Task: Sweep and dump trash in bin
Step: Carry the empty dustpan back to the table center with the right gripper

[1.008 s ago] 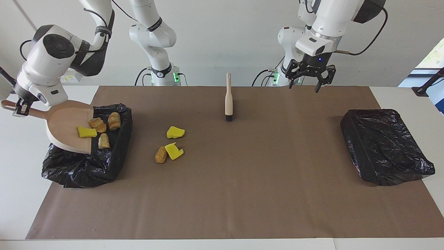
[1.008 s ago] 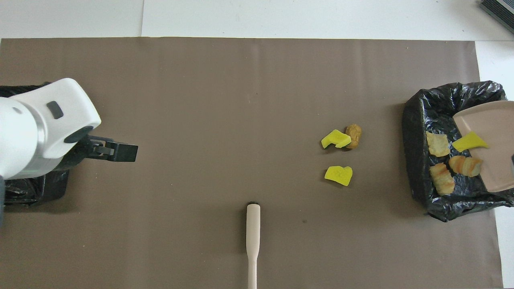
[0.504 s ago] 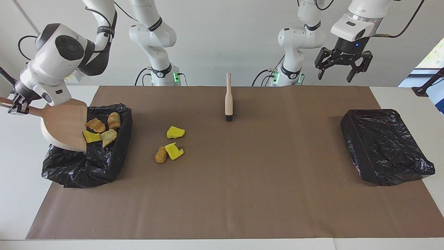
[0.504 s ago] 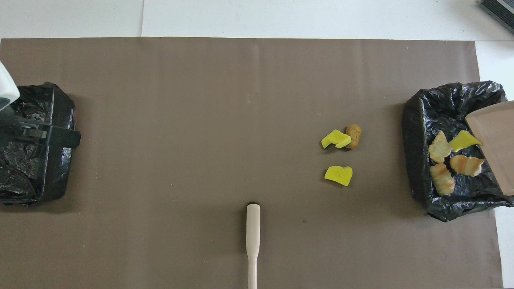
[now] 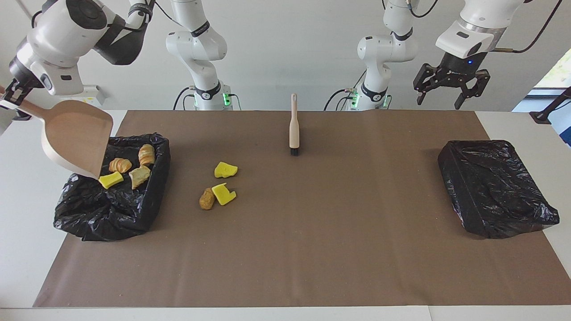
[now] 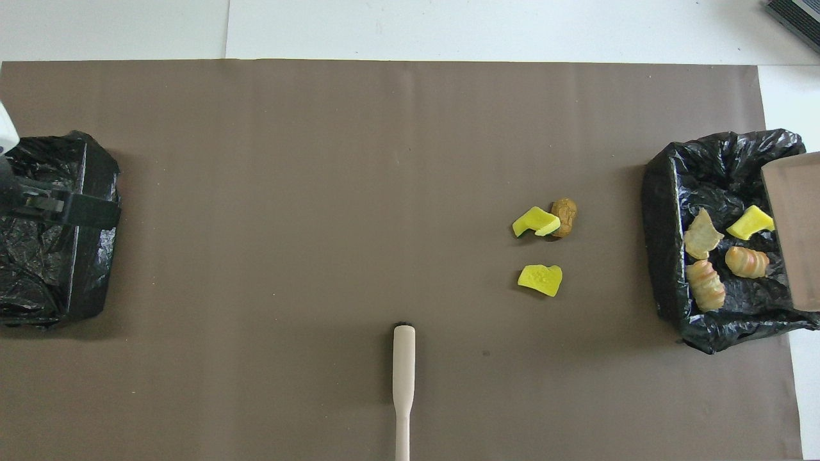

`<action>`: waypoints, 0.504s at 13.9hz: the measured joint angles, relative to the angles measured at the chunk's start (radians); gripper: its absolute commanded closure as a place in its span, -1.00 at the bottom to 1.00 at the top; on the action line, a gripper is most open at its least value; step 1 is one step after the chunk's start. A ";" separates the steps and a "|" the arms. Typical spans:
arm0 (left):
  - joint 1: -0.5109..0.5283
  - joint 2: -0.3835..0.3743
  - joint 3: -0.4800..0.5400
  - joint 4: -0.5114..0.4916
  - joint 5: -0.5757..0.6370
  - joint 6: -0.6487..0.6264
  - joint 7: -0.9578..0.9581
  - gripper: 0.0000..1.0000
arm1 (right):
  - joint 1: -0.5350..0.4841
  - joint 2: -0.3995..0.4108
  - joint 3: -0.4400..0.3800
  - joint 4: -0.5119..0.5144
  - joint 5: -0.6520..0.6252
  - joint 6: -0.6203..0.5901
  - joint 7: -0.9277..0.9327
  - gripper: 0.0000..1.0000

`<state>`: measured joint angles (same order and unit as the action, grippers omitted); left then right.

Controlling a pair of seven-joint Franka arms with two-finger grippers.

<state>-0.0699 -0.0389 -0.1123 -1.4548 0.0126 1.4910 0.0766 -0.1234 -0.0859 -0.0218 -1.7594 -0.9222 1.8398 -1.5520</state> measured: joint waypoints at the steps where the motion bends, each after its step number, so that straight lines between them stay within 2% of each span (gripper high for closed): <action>1: 0.001 -0.001 0.001 0.000 0.000 -0.003 0.000 -1.00 | 0.002 0.001 0.017 0.000 0.046 -0.012 0.062 1.00; 4: 0.013 -0.001 0.009 0.001 0.000 -0.016 0.000 -1.00 | 0.005 0.005 0.033 0.000 0.216 -0.016 0.269 1.00; 7: 0.028 -0.001 0.014 0.001 0.000 -0.028 0.002 -1.00 | 0.045 0.008 0.057 -0.002 0.324 -0.017 0.510 1.00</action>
<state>-0.0420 -0.0401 -0.0984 -1.4541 0.0130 1.4633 0.0782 -0.0788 -0.0783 0.0350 -1.7609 -0.5985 1.8225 -1.0423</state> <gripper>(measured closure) 0.000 0.674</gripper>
